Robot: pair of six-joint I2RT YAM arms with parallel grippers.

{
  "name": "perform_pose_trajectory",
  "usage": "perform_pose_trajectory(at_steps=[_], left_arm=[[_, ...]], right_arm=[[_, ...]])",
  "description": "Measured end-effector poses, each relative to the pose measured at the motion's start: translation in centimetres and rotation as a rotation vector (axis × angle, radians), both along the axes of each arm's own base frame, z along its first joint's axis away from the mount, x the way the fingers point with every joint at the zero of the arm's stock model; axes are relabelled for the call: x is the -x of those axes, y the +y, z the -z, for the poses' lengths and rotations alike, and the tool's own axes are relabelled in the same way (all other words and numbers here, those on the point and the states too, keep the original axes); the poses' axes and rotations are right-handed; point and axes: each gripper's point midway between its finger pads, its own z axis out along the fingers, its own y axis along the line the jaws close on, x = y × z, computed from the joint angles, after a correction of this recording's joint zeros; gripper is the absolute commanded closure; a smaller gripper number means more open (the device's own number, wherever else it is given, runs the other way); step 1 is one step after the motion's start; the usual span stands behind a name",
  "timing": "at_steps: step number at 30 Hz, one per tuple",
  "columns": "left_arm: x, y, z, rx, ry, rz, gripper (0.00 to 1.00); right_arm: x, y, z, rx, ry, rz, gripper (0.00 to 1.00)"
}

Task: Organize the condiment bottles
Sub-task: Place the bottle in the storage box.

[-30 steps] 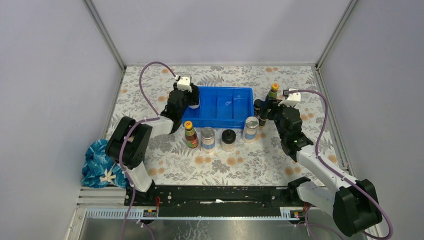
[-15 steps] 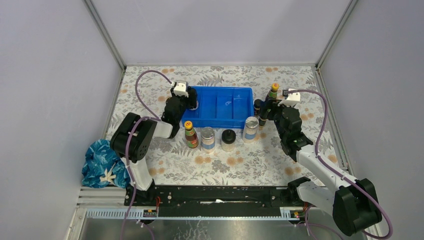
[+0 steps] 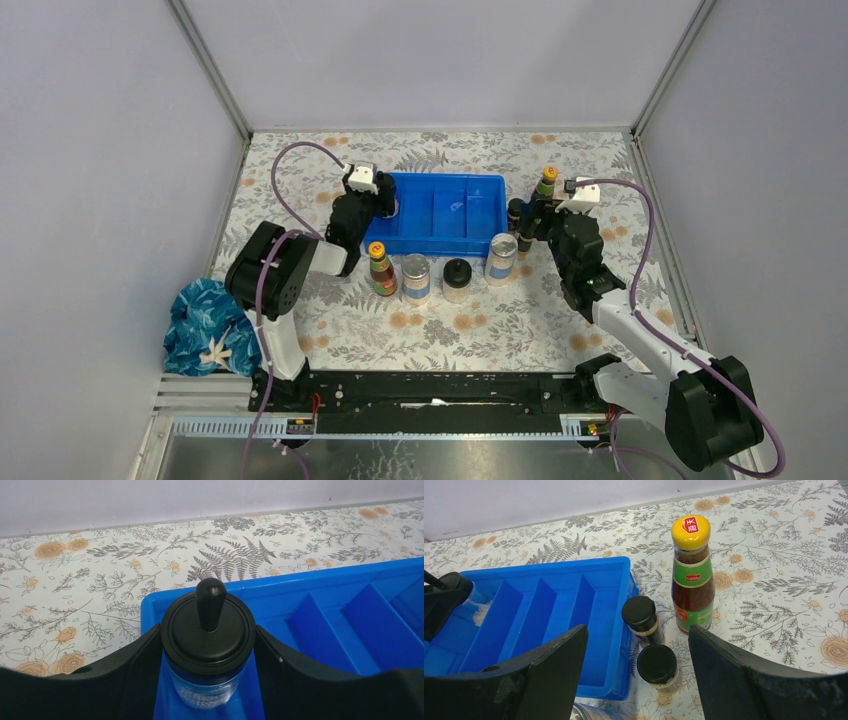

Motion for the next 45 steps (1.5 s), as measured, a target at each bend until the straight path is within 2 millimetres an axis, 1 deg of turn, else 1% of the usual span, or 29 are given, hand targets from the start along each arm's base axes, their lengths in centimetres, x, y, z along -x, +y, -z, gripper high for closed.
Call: perform_pose_trajectory(at_steps=[4, 13, 14, 17, 22, 27, 33, 40, 45], left_arm=[[-0.3, -0.2, 0.4, -0.004, 0.008, 0.007, 1.0], [-0.9, -0.4, 0.2, -0.014, 0.018, 0.008, 1.0], [-1.0, -0.4, 0.2, -0.015, 0.02, 0.008, 0.98], [-1.3, -0.5, 0.3, -0.02, 0.029, 0.008, 0.84], [-1.6, -0.6, 0.4, -0.03, 0.041, 0.008, 0.68], [-1.8, -0.6, 0.4, -0.039, 0.045, 0.009, 0.54], [-2.1, -0.7, 0.4, -0.044, 0.055, 0.009, 0.44], [-2.2, -0.7, 0.4, -0.045, 0.058, 0.008, 0.38], [-2.2, -0.7, 0.4, -0.045, 0.059, 0.008, 0.36]], right_arm=[[0.0, 0.0, 0.0, 0.003, 0.0, 0.0, 0.19], [-0.1, 0.0, 0.6, 0.008, 0.015, 0.0, 0.19], [-0.1, 0.0, 0.6, 0.008, 0.015, 0.0, 0.19], [-0.1, 0.0, 0.6, 0.009, 0.015, 0.0, 0.19], [-0.2, 0.1, 0.7, 0.01, 0.019, 0.0, 0.19], [-0.2, 0.1, 0.9, 0.011, 0.022, 0.0, 0.19], [-0.2, 0.1, 0.8, 0.011, 0.022, 0.0, 0.19], [-0.2, 0.1, 0.8, 0.011, 0.022, 0.0, 0.19], [-0.2, 0.1, 0.8, 0.011, 0.022, 0.0, 0.19]])
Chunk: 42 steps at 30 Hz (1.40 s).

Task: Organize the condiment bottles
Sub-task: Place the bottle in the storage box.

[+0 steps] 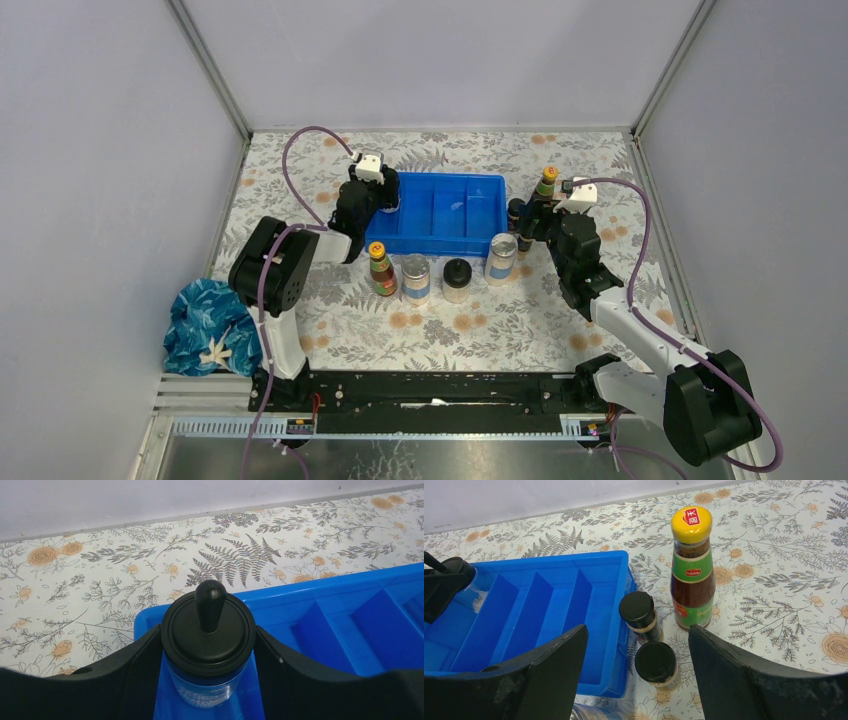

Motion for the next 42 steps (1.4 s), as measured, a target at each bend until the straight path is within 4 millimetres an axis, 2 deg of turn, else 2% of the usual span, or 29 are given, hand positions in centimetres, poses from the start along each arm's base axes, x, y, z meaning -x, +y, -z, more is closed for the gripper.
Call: perform_pose_trajectory(at_steps=[20, 27, 32, 42], left_arm=[[-0.2, 0.5, -0.1, -0.003, 0.002, -0.033, 0.2], [0.0, 0.7, -0.1, -0.009, 0.016, -0.038, 0.19], [0.0, 0.8, -1.1, -0.007, 0.007, -0.043, 0.18], [0.0, 1.0, -4.7, 0.008, -0.043, -0.053, 0.18]], right_arm=[[0.1, 0.0, -0.5, -0.006, -0.014, 0.0, 0.19], [0.3, -0.1, -1.2, -0.013, -0.03, 0.0, 0.19], [0.3, -0.1, -1.3, -0.015, -0.035, 0.0, 0.19], [0.6, -0.2, -2.2, -0.023, -0.056, -0.001, 0.19]])
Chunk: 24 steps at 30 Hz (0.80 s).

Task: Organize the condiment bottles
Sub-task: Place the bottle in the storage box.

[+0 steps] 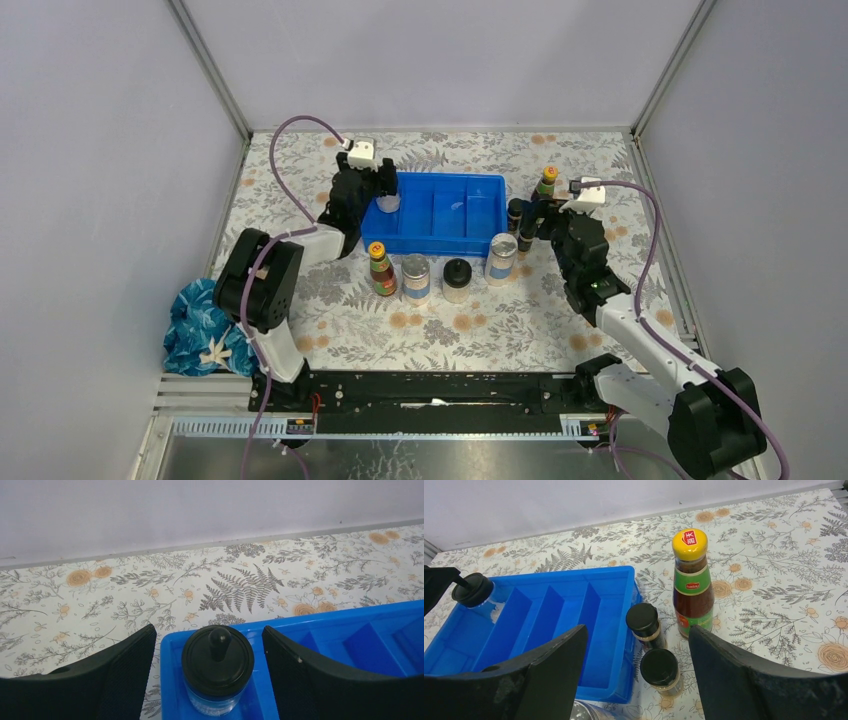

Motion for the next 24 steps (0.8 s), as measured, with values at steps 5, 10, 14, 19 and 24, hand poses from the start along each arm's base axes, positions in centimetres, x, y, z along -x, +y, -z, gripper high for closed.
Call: perform_pose_trajectory(at_steps=[5, 10, 14, 19, 24], left_arm=[[0.3, 0.0, -2.2, 0.0, -0.022, -0.01, 0.18], [1.6, 0.7, -7.4, 0.03, -0.096, -0.077, 0.18], [4.1, 0.3, -12.5, 0.095, -0.178, -0.127, 0.18], [8.7, -0.3, -18.8, 0.243, -0.27, -0.183, 0.18], [13.1, -0.1, -20.8, 0.367, -0.273, -0.217, 0.15]], right_arm=[[0.3, -0.1, -0.6, -0.005, -0.013, 0.0, 0.19], [0.7, -0.1, -2.1, -0.014, -0.027, -0.007, 0.19], [1.0, 0.4, -3.9, -0.022, -0.039, -0.04, 0.18], [1.9, 0.9, -5.9, -0.03, -0.049, -0.085, 0.18], [3.1, 1.4, -6.7, -0.035, -0.038, -0.14, 0.19]])
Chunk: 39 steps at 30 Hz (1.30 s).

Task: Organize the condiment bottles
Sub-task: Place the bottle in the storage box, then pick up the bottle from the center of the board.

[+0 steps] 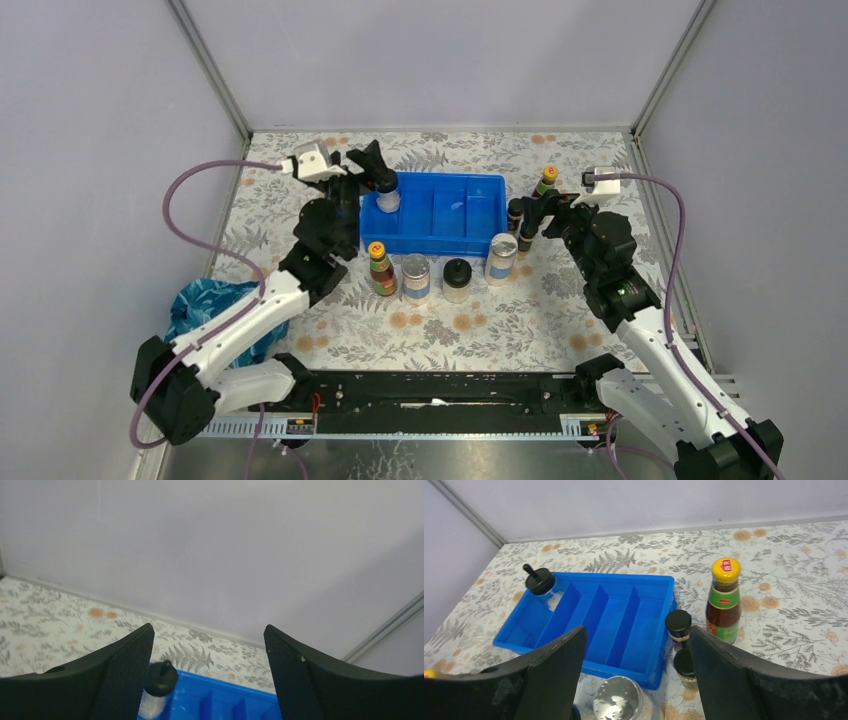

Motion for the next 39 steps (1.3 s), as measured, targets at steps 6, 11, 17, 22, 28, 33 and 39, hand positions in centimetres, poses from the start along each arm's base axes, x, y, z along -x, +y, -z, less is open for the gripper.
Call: perform_pose_trajectory(at_steps=[6, 11, 17, 22, 28, 33, 39], left_arm=[[4.1, -1.3, 1.5, 0.043, 0.052, 0.017, 0.15], [6.8, -2.9, 3.5, 0.014, 0.11, 0.051, 0.15], [10.0, -4.1, 4.4, -0.014, 0.151, 0.084, 0.15], [12.0, -4.2, 4.1, -0.015, 0.157, 0.088, 0.15], [13.3, -3.8, 4.8, -0.08, 0.185, 0.059, 0.14], [14.1, -2.9, 4.6, -0.107, 0.201, 0.062, 0.15], [15.3, -2.4, 2.0, -0.056, 0.178, 0.121, 0.15]], right_arm=[[1.6, 1.6, -0.1, 0.005, 0.043, -0.117, 0.2], [3.1, 3.3, 0.6, 0.023, 0.094, -0.231, 0.2], [5.2, 4.6, 1.3, 0.033, 0.132, -0.339, 0.2], [6.4, 6.0, 1.6, 0.044, 0.156, -0.438, 0.18], [6.9, 8.8, 1.0, 0.053, 0.176, -0.593, 0.18], [7.0, 11.1, 0.8, 0.064, 0.194, -0.693, 0.18], [7.2, 15.5, 1.3, 0.119, 0.222, -0.824, 0.18]])
